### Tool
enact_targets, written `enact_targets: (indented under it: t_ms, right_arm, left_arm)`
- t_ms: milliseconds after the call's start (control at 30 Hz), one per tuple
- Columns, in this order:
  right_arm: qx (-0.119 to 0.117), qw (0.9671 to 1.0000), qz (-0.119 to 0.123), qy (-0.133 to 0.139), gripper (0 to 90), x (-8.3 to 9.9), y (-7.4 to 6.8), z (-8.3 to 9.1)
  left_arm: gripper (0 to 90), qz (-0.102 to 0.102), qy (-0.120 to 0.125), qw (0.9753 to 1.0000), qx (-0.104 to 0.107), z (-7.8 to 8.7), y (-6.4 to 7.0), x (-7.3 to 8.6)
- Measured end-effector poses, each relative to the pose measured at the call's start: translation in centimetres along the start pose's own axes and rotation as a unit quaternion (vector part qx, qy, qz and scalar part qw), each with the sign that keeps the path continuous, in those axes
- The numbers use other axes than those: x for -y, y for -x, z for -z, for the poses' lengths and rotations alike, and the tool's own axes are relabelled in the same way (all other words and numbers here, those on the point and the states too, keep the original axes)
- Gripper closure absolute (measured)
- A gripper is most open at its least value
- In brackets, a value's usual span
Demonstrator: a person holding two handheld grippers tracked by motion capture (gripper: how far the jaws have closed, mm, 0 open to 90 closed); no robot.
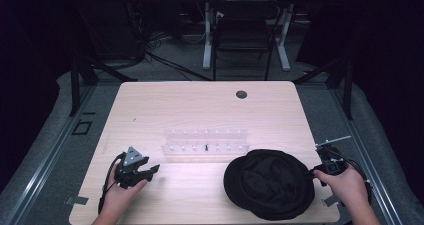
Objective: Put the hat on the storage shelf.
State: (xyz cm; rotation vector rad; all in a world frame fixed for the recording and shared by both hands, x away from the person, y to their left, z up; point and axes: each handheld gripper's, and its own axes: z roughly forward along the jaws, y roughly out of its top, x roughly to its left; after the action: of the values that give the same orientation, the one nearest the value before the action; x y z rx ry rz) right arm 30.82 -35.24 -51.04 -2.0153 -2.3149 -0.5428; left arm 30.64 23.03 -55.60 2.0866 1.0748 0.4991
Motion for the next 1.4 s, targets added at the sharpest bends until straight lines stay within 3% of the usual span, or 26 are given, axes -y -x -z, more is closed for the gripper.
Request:
enact_targets:
  t_ms: [133,233,333,367,400,433,533,667,767,800,967,1000,1100,1167,1267,1300,1400]
  right_arm:
    - [-0.005,1.0,0.002,-0.008,79.3,-0.3,0.1,-0.4]
    - [-0.004,0.9993,0.02,-0.032,79.3,-0.6,0.2,-0.7]
    - [-0.008,0.9995,0.009,-0.028,78.8,-0.7,0.2,-1.0]
    - [-0.008,0.9987,0.02,-0.047,77.3,-1.0,0.3,-1.0]
    - [-0.008,0.9987,0.02,-0.047,77.3,-1.0,0.3,-1.0]
    - [-0.011,0.9995,0.006,-0.029,75.5,-0.9,0.3,-1.3]
    - [-0.001,0.9985,0.018,-0.052,69.2,-1.2,0.5,-1.2]
    - [-0.001,0.9982,0.026,-0.055,67.9,-1.3,0.6,-1.2]
    - [-0.009,0.9988,0.018,-0.044,70.8,-1.2,0.6,-1.3]
    - [-0.013,0.9978,0.024,-0.06,72.2,-1.4,0.8,-1.2]
    - [-0.024,0.9979,0.018,-0.057,74.8,-1.5,0.9,-1.3]
    - [-0.025,0.9985,0.009,-0.047,75.5,-1.4,0.8,-1.5]
    - [-0.033,0.9973,0.02,-0.063,80.5,-1.5,0.9,-1.3]
    - [-0.049,0.9976,0.004,-0.049,84.4,-1.4,0.9,-1.5]
    - [-0.055,0.9965,0.011,-0.063,86.1,-1.6,1.1,-1.4]
    - [-0.062,0.9971,-0.005,-0.045,86.6,-1.4,1.0,-1.7]
    - [-0.059,0.9958,0.008,-0.069,87.3,-1.6,1.4,-1.3]
  left_arm:
    - [47.2,0.001,-0.001,1.0,-0.001,0.0,0.0,0.0]
    - [47.2,0.0,-0.002,1.0,-0.002,0.0,0.0,0.0]
    - [47.2,0.002,-0.001,1.0,-0.002,0.0,0.0,0.0]
    - [47.2,0.002,-0.001,1.0,-0.002,0.0,0.0,0.0]
    - [47.2,0.002,-0.002,1.0,-0.002,0.0,0.0,0.0]
    - [47.2,0.002,-0.001,1.0,-0.002,0.0,0.0,0.0]
    - [47.2,0.0,-0.002,1.0,-0.002,0.0,0.0,0.0]
    - [47.2,0.0,-0.002,1.0,-0.001,0.0,0.0,0.0]
    - [47.2,0.0,-0.002,1.0,-0.001,0.0,0.0,0.0]
    - [47.2,0.0,-0.001,1.0,-0.001,0.0,0.0,0.0]
    - [47.2,0.0,-0.002,1.0,-0.001,0.0,0.0,0.0]
    - [47.2,0.0,-0.002,1.0,-0.001,0.0,0.0,0.0]
    - [47.2,0.0,-0.002,1.0,-0.002,0.0,0.0,0.0]
    - [47.2,0.0,-0.001,1.0,-0.002,0.0,0.0,0.0]
    - [47.2,0.001,0.0,1.0,-0.002,0.0,0.0,0.0]
    - [47.2,0.001,-0.001,1.0,-0.002,0.0,0.0,0.0]
    - [47.2,0.0,-0.001,1.0,-0.002,0.0,0.0,0.0]
